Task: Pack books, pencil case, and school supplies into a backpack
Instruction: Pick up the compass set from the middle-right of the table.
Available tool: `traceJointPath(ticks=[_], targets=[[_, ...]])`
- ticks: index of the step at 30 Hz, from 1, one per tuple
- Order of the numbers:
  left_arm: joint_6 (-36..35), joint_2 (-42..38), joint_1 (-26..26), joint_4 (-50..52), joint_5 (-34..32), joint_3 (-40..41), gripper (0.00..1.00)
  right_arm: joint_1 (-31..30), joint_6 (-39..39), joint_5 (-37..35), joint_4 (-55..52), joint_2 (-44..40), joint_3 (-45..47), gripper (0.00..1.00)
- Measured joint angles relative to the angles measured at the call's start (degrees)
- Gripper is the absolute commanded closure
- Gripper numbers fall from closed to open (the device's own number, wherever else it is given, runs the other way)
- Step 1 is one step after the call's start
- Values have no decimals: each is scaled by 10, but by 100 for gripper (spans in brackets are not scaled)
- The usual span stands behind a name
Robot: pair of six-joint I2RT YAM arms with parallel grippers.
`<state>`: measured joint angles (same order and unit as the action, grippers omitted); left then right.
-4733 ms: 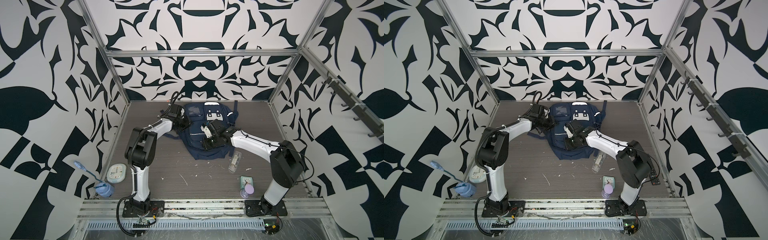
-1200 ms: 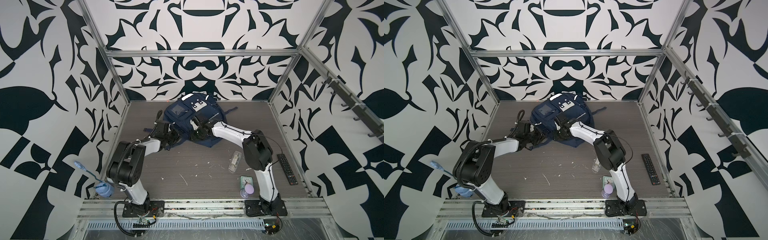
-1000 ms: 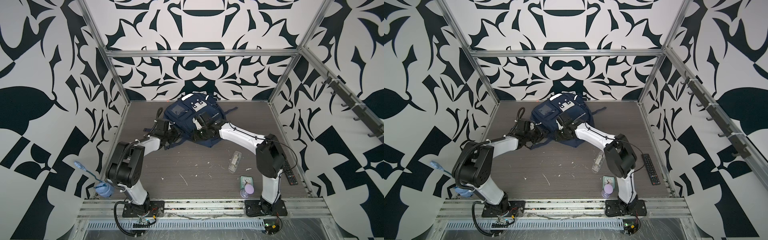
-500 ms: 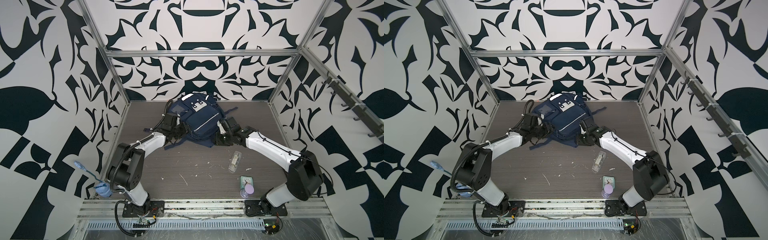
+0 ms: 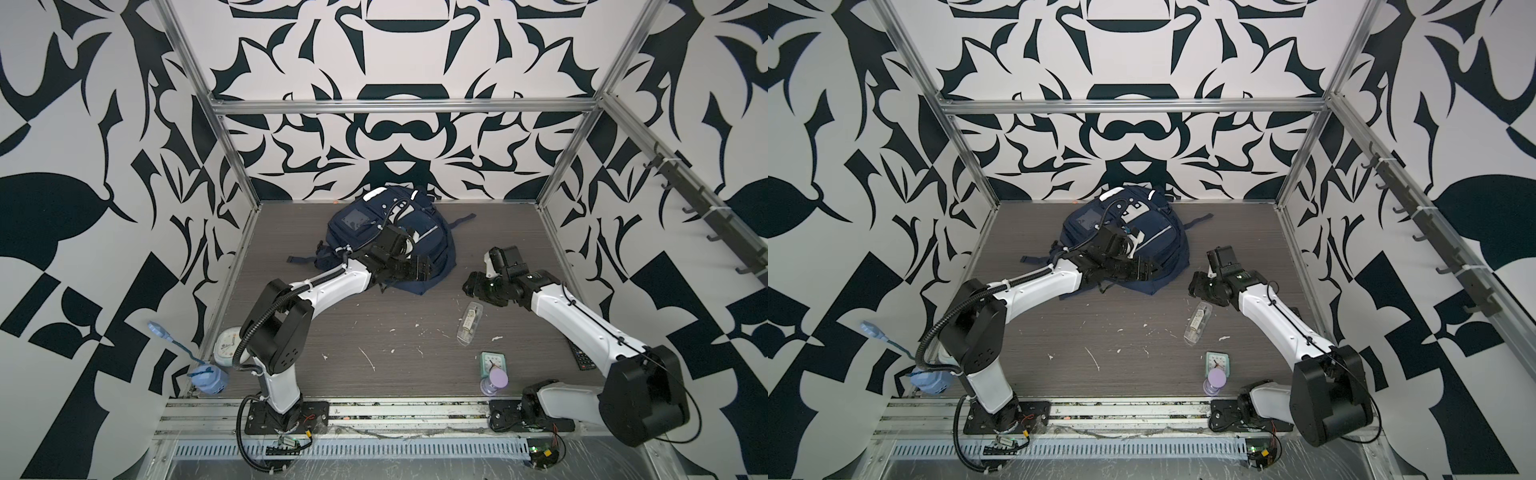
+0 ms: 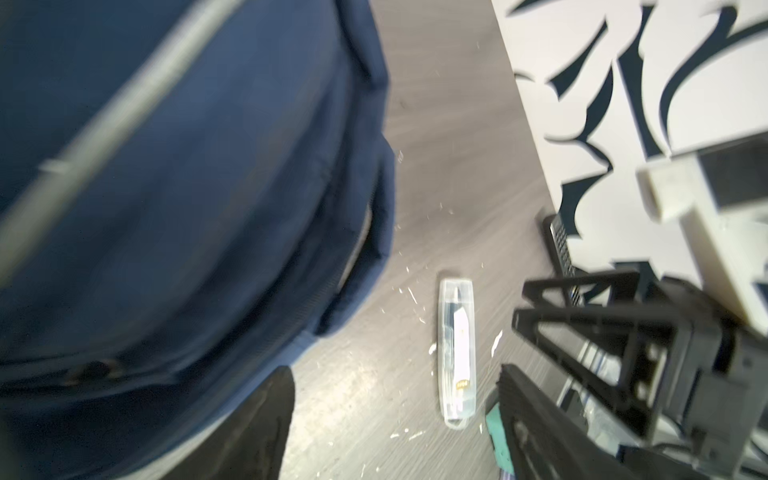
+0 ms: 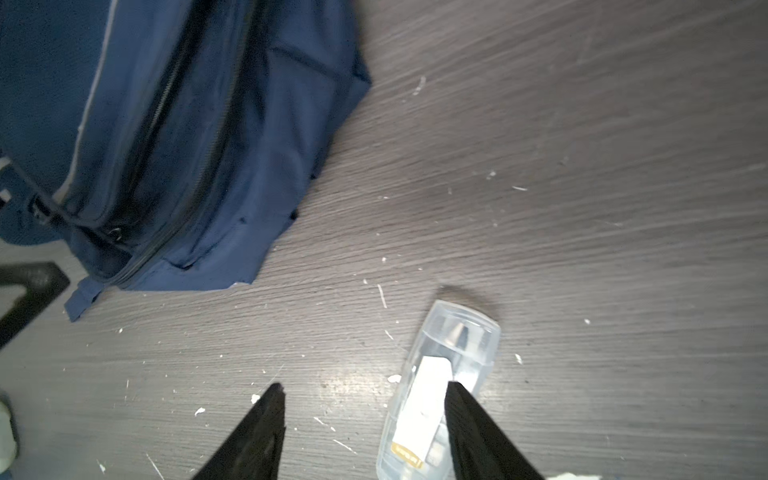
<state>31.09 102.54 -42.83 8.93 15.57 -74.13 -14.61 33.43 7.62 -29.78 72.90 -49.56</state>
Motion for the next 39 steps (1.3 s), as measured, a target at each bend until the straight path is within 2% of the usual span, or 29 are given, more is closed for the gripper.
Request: traceJointPath(ticks=[7, 8, 9, 20, 27, 37, 39], targets=[[-56, 27, -78, 59, -31, -48, 16, 68, 9, -16, -3, -23, 15, 26], [-59, 32, -87, 65, -35, -55, 11, 74, 10, -19, -3, -24, 16, 26], [-64, 39, -97, 71, -39, -62, 10, 82, 11, -20, -3, -25, 18, 26], [-92, 149, -190, 157, -88, -158, 10, 138, 16, -5, 17, -24, 42, 26], [-98, 202, -220, 201, -116, -218, 11, 141, 15, 1, 37, -24, 56, 27], [-111, 258, -229, 248, -170, -290, 14, 153, 15, 3, 48, -29, 80, 28], [-112, 264, -229, 255, -178, -292, 20, 160, 15, 3, 48, -32, 80, 29]])
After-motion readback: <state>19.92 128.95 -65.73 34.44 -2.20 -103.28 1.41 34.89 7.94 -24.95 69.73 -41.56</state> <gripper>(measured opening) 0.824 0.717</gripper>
